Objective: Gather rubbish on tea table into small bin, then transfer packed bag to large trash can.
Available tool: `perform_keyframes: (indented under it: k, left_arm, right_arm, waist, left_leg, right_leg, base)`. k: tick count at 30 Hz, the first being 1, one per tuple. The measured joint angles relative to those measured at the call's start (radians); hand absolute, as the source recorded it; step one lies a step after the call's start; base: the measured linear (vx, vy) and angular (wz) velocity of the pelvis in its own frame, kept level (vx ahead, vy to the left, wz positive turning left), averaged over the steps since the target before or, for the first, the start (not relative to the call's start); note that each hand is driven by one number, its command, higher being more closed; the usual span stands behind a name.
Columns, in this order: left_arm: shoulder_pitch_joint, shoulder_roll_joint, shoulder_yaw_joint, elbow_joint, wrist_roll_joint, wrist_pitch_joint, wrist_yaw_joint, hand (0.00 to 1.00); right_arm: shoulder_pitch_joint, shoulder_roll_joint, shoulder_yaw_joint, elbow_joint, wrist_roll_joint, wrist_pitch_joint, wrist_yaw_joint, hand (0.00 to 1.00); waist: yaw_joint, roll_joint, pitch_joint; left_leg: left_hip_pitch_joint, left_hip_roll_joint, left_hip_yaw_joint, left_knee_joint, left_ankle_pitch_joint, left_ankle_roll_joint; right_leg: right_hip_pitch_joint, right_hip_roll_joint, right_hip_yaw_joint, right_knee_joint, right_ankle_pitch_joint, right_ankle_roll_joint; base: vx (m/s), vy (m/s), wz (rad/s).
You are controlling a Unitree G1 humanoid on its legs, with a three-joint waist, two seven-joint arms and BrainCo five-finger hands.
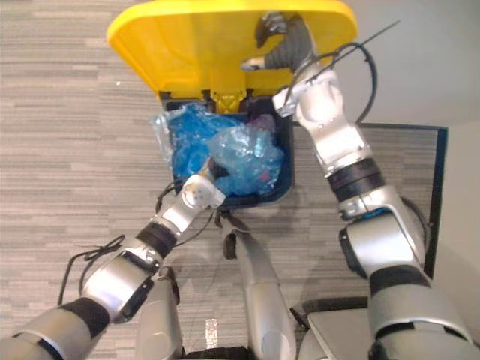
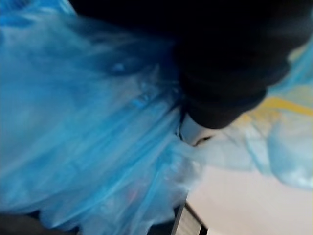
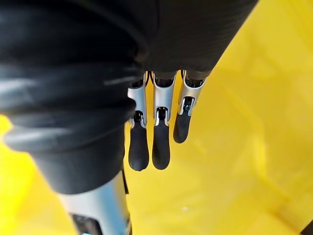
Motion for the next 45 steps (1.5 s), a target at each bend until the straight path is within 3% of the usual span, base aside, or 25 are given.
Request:
perform_keyframes:
  k: [3,9,11,14,20,24,29,32,35,36,38,41,42,43,44,45]
  left_arm:
    - [0.001,-0.012,0.004,0.019,0.126,0.047,0.01,0.0]
    - [-0.031,-0.021,0.055,0.019,0.258,0.103,0.015,0.0]
    - [-0.025,-0.03,0.069,0.019,0.27,0.114,0.015,0.0]
    - [-0.001,-0.029,0.068,0.012,0.285,0.12,0.016,0.0]
    - [0.084,-0.002,0.125,-0.188,0.243,0.135,0.039,0.0]
    - [0.3,0.02,0.19,-0.406,0.111,0.094,0.041,0.0]
    - [0.601,0.095,0.301,-0.485,-0.033,0.064,0.011,0.0]
    - [0.721,0.144,0.386,-0.424,-0.098,0.05,-0.029,0.0]
    - [0.806,0.188,0.461,-0.193,-0.109,0.048,-0.064,0.0]
    - [0.812,0.191,0.471,-0.156,-0.109,0.048,-0.067,0.0]
    - [0.836,0.18,0.488,-0.052,-0.107,0.048,-0.076,0.0]
    - [0.907,0.145,0.51,0.038,-0.114,0.04,-0.083,0.0]
    - [0.934,0.144,0.509,0.05,-0.131,0.032,-0.083,0.0]
    - [0.945,0.141,0.508,0.053,-0.132,0.031,-0.083,0.0]
    - [0.964,0.132,0.515,0.058,-0.151,0.025,-0.084,0.0]
    - [0.965,0.132,0.513,0.063,-0.152,0.024,-0.083,0.0]
  right_arm:
    - [0.008,0.029,0.016,-0.006,-0.002,0.0,0.001,0.0]
    - [0.039,0.034,0.019,-0.048,-0.023,-0.001,0.011,0.0]
    - [0.086,0.037,0.02,-0.048,-0.04,-0.001,0.015,0.0]
    - [0.165,0.058,0.02,-0.039,-0.054,0.001,0.022,0.0]
    - [0.207,0.079,0.011,0.011,-0.126,0.008,0.05,0.0]
    - [0.353,0.078,-0.059,0.052,-0.173,0.042,0.069,0.0]
    - [0.482,0.077,-0.137,0.086,-0.21,0.069,0.12,0.0]
    - [0.563,0.078,-0.164,0.087,-0.239,0.075,0.147,0.0]
    - [0.653,0.141,-0.17,0.116,-0.256,0.085,0.177,0.0]
    - [0.661,0.15,-0.173,0.122,-0.264,0.086,0.179,0.0]
    - [0.695,0.163,-0.176,0.133,-0.279,0.086,0.184,0.0]
    - [0.794,0.216,-0.193,0.145,-0.279,0.075,0.183,0.0]
    - [0.85,0.261,-0.192,0.165,-0.28,0.071,0.183,0.0]
    - [0.864,0.274,-0.193,0.165,-0.281,0.07,0.182,0.0]
    - [0.922,0.304,-0.194,0.18,-0.296,0.06,0.18,0.0]
    - [0.947,0.313,-0.198,0.207,-0.313,0.056,0.178,0.0]
  waist:
    - [0.003,-0.005,-0.002]
    - [0.0,-0.009,-0.004]
    - [0.002,-0.016,-0.02]
    - [0.003,-0.069,-0.082]
    - [0.016,-0.068,-0.083]
    - [0.039,-0.056,-0.094]
    - [0.079,0.009,-0.134]
    - [0.094,0.032,-0.157]
    - [0.098,0.034,-0.208]
    - [0.098,0.032,-0.209]
    - [0.099,0.03,-0.211]
    - [0.093,0.006,-0.219]
    - [0.1,-0.03,-0.219]
    - [0.1,-0.034,-0.22]
    - [0.098,-0.024,-0.216]
    - [0.096,-0.024,-0.218]
  left_leg:
    - [0.027,0.004,0.017,-0.034,0.001,0.007]
    - [0.083,0.011,0.02,-0.049,0.014,-0.01]
    - [0.087,0.011,0.02,-0.066,0.021,-0.006]
    - [0.09,-0.002,0.004,-0.156,0.039,0.018]
    - [0.087,-0.025,-0.089,-0.086,0.043,0.011]
    - [0.139,-0.025,-0.112,-0.16,0.049,0.042]
    - [0.196,-0.019,-0.151,-0.185,0.06,0.064]
    - [0.241,-0.019,-0.145,-0.185,0.059,0.066]
    - [0.34,-0.025,-0.148,-0.243,0.068,0.081]
    - [0.345,-0.033,-0.148,-0.218,0.066,0.08]
    - [0.328,-0.118,-0.137,-0.058,0.042,0.093]
    - [0.364,-0.255,-0.067,-0.027,0.001,0.195]
    - [0.375,-0.278,-0.041,-0.068,0.031,0.237]
    - [0.376,-0.273,-0.023,-0.085,0.052,0.227]
    - [0.371,-0.249,0.045,-0.125,0.119,0.203]
    - [0.37,-0.245,0.063,-0.146,0.147,0.192]
  right_leg:
    - [0.003,0.0,0.002,0.004,0.002,0.003]
    - [0.028,-0.001,-0.012,0.029,-0.02,-0.028]
    - [0.04,-0.006,-0.011,0.034,-0.021,-0.028]
    - [0.019,-0.032,-0.022,0.032,-0.03,-0.024]
    - [0.047,-0.038,-0.052,0.043,-0.045,-0.043]
    - [0.107,-0.053,-0.066,0.02,-0.037,-0.031]
    - [0.171,-0.051,-0.099,0.009,-0.052,-0.043]
    - [0.217,-0.053,-0.097,0.016,-0.055,-0.046]
    - [0.284,-0.052,-0.095,0.006,-0.061,-0.038]
    - [0.294,-0.056,-0.094,0.002,-0.063,-0.042]
    - [0.335,-0.081,-0.093,-0.016,-0.048,-0.037]
    - [0.408,-0.099,-0.086,-0.102,-0.023,-0.012]
    - [0.436,-0.107,-0.093,-0.166,-0.042,0.04]
    - [0.435,-0.113,-0.097,-0.164,-0.078,0.112]
    - [0.392,-0.148,-0.095,-0.027,-0.081,0.033]
    - [0.367,-0.165,-0.069,0.083,-0.081,-0.012]
  base:
    - [-0.01,-0.03,-0.02]
    - [0.03,-0.025,0.02]
    - [-0.04,-0.006,0.16]
    - [-0.01,-0.079,0.38]
    - [-0.02,-0.025,0.1]
    - [-0.06,-0.017,0.28]
    - [-0.01,-0.024,0.15]
    - [-0.04,-0.004,-0.01]
    - [-0.03,-0.015,0.01]
    - [-0.11,0.006,-0.04]
    - [-0.14,0.018,-0.16]
    - [-0.3,0.083,-0.4]
    - [-0.3,0.096,-0.65]
    - [-0.43,0.058,-0.75]
    - [-0.45,0.008,-0.45]
    - [-0.48,-0.022,-0.45]
